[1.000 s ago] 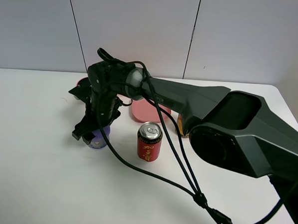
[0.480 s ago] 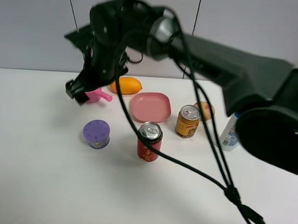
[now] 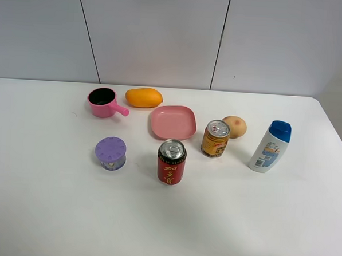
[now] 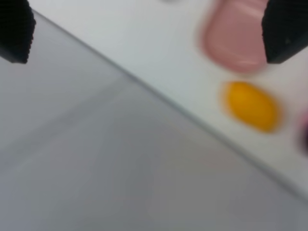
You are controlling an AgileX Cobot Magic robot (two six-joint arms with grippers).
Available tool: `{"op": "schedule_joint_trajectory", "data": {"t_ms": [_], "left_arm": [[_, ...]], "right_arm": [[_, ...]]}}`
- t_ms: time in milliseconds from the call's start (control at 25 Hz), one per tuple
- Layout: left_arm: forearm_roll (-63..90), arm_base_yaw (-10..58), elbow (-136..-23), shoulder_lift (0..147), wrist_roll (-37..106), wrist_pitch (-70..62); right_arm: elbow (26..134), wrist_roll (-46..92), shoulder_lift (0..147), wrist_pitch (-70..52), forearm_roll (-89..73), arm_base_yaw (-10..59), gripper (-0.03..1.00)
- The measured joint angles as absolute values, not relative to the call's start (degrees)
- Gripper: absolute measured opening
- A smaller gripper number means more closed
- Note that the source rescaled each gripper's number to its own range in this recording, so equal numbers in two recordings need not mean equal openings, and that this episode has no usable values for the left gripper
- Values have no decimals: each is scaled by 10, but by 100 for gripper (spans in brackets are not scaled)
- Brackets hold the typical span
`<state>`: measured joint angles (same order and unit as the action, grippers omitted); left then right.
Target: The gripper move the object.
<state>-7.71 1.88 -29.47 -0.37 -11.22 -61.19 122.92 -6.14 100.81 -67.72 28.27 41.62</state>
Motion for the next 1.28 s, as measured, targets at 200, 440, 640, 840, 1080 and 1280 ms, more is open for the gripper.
{"op": "schedule_joint_trajectory", "data": {"t_ms": [200,440,640,840,1080,1280], "left_arm": [[-77,19,-295,-4,-112,-612],[-77,19,-295,-4,-112,-612],[-77,19,-295,-4,-112,-612],[-77,19,-295,-4,-112,-612],[-77,19,-295,-4,-112,-612],[-77,19,-295,-4,-112,-612]], "right_arm": [[1230,-45,912,-696,368,405,100],[1230,-22,796,-697,350,405,100],[1231,-17,727,-697,310,405,100],[1205,15,678,-698,286,399,100],[1052,15,582,-698,245,312,100],[875,11,482,-698,194,192,100]]}}
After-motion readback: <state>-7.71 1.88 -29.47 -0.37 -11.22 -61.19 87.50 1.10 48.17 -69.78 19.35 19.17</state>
